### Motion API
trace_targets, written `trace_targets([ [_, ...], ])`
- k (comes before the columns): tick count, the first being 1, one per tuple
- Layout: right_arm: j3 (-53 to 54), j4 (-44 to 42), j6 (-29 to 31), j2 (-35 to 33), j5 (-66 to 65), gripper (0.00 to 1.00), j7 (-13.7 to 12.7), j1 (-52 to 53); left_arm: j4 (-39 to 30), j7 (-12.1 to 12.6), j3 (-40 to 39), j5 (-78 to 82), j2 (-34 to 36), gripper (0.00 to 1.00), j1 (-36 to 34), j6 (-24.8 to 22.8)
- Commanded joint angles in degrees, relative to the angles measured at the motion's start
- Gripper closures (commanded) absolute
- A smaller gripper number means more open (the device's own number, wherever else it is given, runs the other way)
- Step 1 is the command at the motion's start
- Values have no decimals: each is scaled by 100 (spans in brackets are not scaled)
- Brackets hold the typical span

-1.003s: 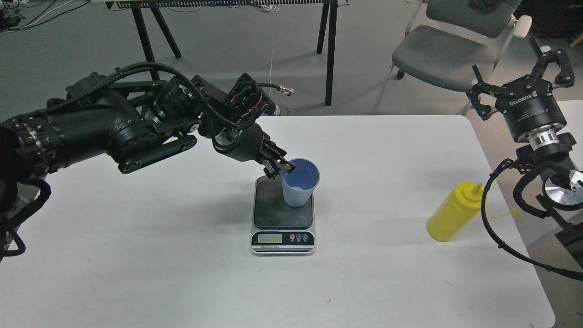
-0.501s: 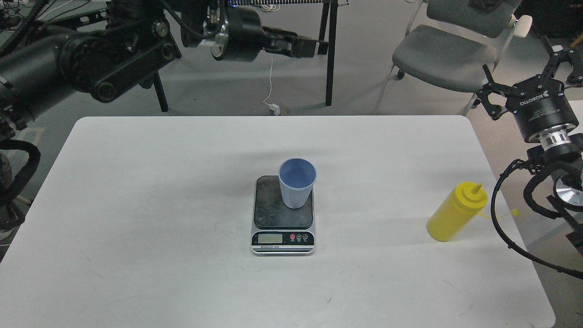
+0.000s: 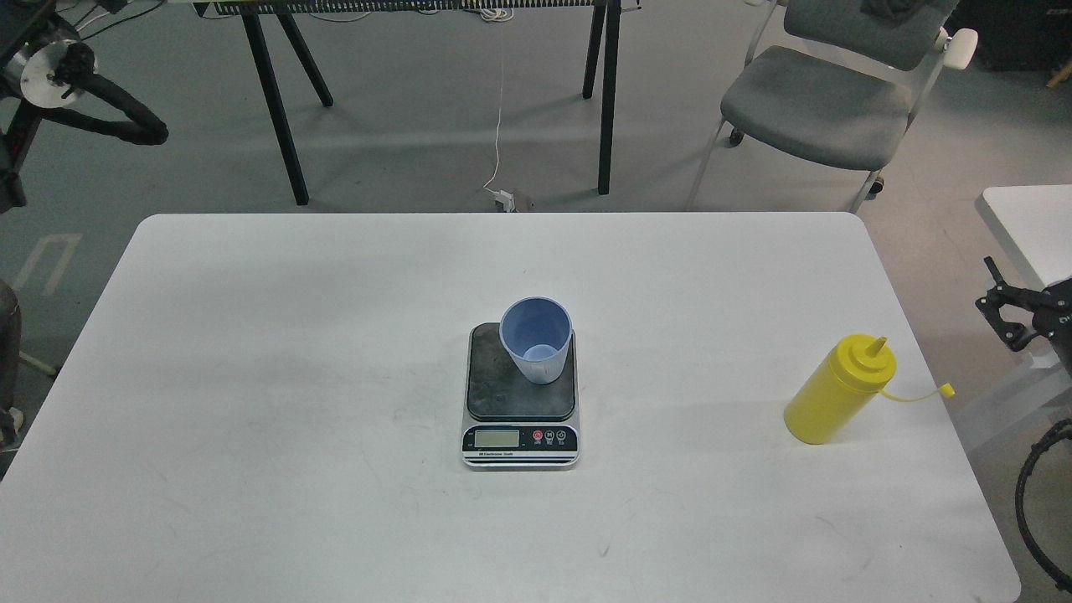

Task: Pour seasoning into cup on scale with both arms
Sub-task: 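Raise the left arm away from the cup on the scale, then move the right gripper to the yellow bottle and grasp it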

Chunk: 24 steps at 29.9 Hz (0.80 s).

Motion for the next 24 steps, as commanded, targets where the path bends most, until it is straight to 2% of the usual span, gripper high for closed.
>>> trace_targets([
  [1,1,8,0,-81,208,0,-8,-649,25,-1,0,-313,62,21,205,0],
  [7,-96,394,0,-81,806,0,-86,-1291,25,-1,9,-691,132,18,556,0],
  [12,-96,1008,0,-11,1105,0,-490,-1792,25,-1,9,-691,132,17,688,0],
  [17,-105,1413,0,173,1132,0,-544,-1978,25,-1,9,-691,124,16,706,0],
  [24,-298,1563,0,577,1070,0,-667,-2031,25,-1,-8,-683,115,15,855,0],
])
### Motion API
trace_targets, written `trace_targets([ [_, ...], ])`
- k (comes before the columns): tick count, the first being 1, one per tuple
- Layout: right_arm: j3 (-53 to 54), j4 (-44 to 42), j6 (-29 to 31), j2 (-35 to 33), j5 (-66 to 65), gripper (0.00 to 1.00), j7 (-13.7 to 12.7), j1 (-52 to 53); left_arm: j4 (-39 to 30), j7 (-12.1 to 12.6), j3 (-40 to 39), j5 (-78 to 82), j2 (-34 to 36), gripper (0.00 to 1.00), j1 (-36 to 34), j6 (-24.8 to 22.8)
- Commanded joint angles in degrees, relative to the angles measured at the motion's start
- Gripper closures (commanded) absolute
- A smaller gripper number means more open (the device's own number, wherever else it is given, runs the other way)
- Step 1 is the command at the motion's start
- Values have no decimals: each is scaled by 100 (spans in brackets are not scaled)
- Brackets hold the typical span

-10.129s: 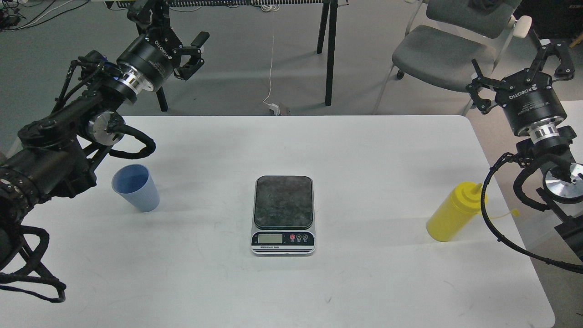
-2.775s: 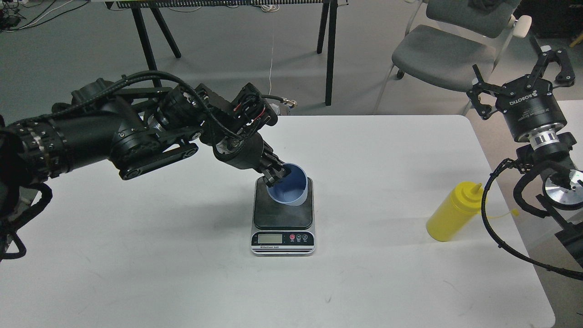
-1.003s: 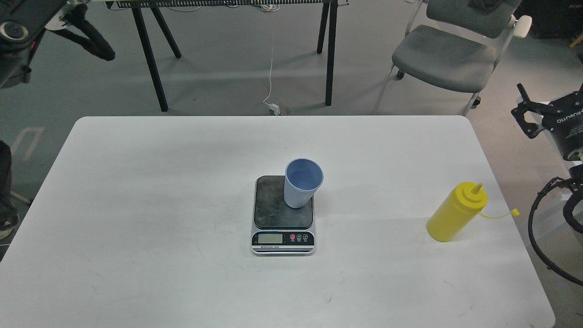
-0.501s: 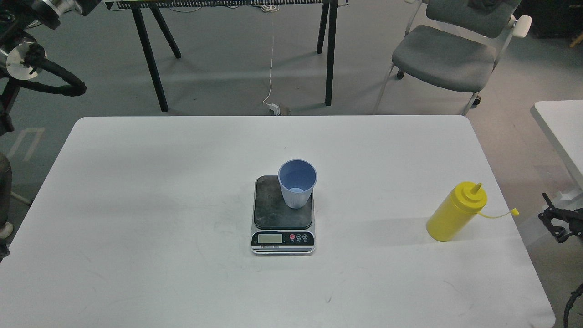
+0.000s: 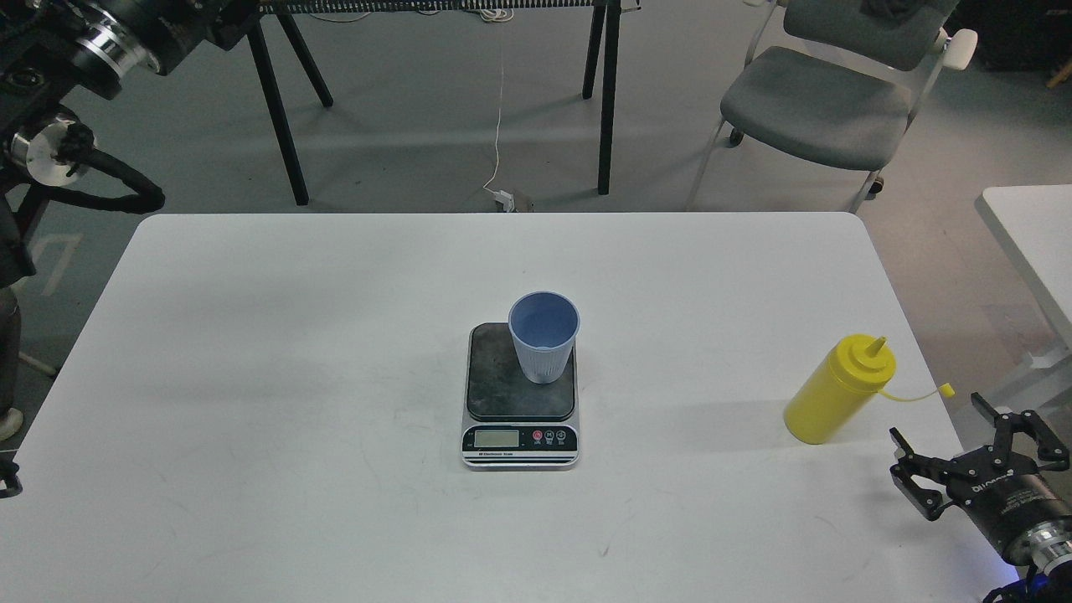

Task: Pour seasoning into cup on scale with both arms
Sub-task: 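Move the right gripper to the yellow bottle and grasp it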

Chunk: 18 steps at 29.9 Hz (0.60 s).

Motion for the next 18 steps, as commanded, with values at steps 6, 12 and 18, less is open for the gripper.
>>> trace_targets([
  [6,-93,102,0,534,-323,0,184,-5,0,0,-14,1,8,14,197,0],
  [12,-23,111,0,728,-517,0,439,38,-18,0,-5,10,8,14,206,0],
  [18,-23,102,0,850,-526,0,466,223,-27,0,3,10,8,14,206,0],
])
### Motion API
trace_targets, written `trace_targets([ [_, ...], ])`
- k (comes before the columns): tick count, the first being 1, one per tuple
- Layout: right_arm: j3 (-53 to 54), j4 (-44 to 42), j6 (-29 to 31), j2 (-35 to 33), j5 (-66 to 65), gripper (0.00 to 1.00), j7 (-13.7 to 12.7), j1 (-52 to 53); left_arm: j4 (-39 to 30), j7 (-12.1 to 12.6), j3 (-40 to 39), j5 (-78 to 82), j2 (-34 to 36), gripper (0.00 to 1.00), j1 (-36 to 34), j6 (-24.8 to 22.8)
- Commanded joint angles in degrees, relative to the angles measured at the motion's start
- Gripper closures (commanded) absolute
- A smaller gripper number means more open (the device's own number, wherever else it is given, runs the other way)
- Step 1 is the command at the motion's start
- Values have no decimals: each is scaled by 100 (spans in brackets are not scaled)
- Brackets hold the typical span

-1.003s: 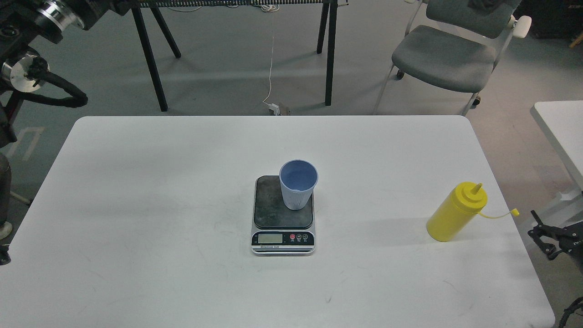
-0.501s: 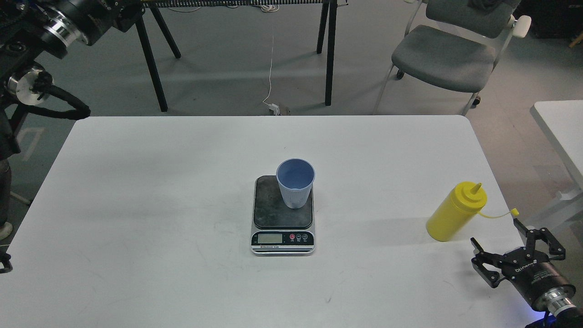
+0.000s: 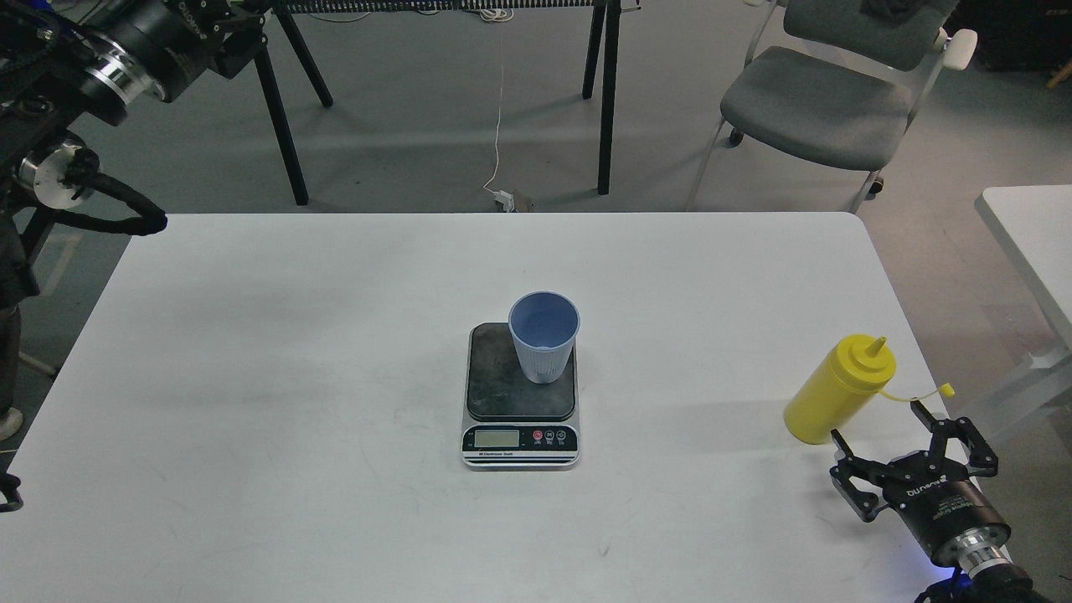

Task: Pour seasoning into cup on scale with both arms
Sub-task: 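Move the right gripper to the yellow bottle and grasp it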

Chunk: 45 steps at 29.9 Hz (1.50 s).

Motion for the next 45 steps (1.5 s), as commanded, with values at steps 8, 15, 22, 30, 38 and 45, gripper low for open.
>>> trace_targets([
  [8,-8,-10,0,341,-172,0,22,306,-22,0,3,-1,0,13,27,0],
  [15,1,-11,0,640,-348,0,22,359,-40,0,29,26,0,13,71,0],
  [22,27,-45,0,737,-392,8,75,402,-40,0,29,43,0,13,114,0],
  [30,554,-37,0,755,-1165,20,523,385,-40,0,29,43,-17,13,124,0],
  [38,660,-37,0,904,-1728,11,857,323,-40,0,29,52,-44,13,115,0],
  [45,695,-19,0,948,-1746,47,866,297,-40,0,21,52,-9,13,124,0],
])
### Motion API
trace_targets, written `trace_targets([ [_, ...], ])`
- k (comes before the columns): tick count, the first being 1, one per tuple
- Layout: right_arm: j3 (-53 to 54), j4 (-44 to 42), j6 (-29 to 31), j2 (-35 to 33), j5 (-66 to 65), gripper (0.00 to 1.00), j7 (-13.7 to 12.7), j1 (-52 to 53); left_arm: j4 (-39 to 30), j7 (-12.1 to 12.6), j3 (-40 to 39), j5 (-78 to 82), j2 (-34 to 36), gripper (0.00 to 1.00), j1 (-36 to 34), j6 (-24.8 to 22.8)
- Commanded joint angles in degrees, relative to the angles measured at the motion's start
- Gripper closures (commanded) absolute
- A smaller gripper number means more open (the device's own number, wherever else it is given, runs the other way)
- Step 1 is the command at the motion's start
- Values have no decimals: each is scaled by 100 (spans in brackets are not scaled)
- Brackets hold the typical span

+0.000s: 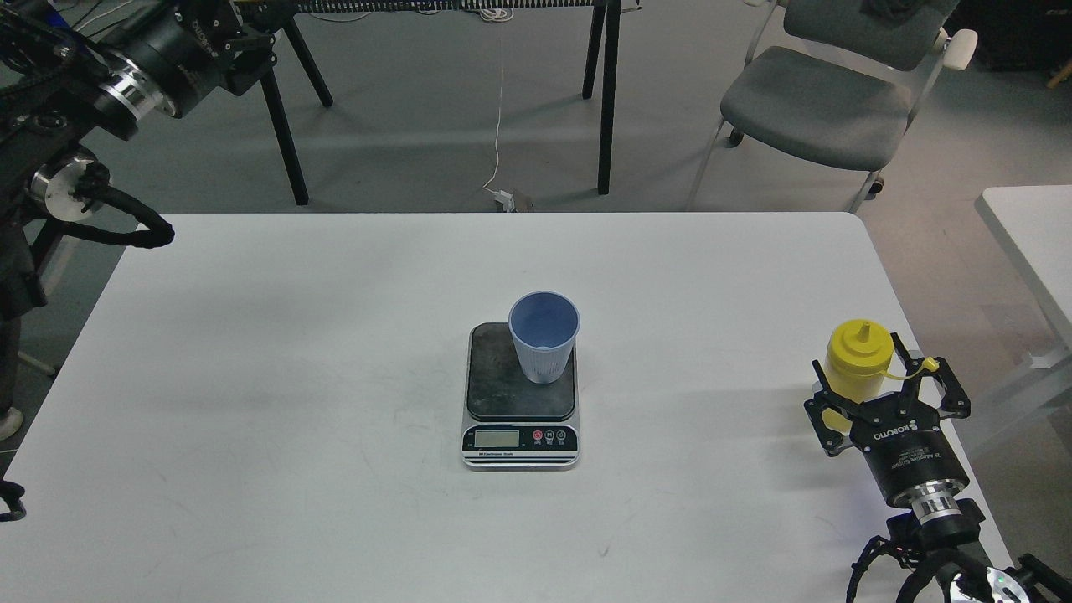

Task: Pour seasoning into cup on scale with both arms
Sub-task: 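Move the right gripper to the yellow bottle and grasp it, then lift the yellow bottle and tip it nozzle-down above the blue cup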

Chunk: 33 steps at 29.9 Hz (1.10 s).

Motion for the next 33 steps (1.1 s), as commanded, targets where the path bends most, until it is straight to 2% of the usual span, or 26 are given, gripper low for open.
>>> trace_targets([
  [1,56,-12,0,13,-3,48,11,-5,0,0,-5,0,24,13,0,0],
  [7,66,-4,0,13,-3,53,20,-31,0,0,-5,0,24,13,0,0],
  [9,66,5,0,13,-3,58,46,-40,0,0,-5,0,24,13,0,0],
  [18,162,-4,0,-4,-186,58,73,-14,0,0,3,0,24,13,0,0],
  [25,443,-13,0,-276,-1960,58,2,723,0,0,-23,-9,42,13,0,0],
  [29,391,14,0,-584,-3102,58,-261,1355,0,0,-41,-9,42,13,0,0],
  [33,347,-47,0,-611,-4166,58,-367,2155,0,0,-58,-9,24,13,-8,0],
])
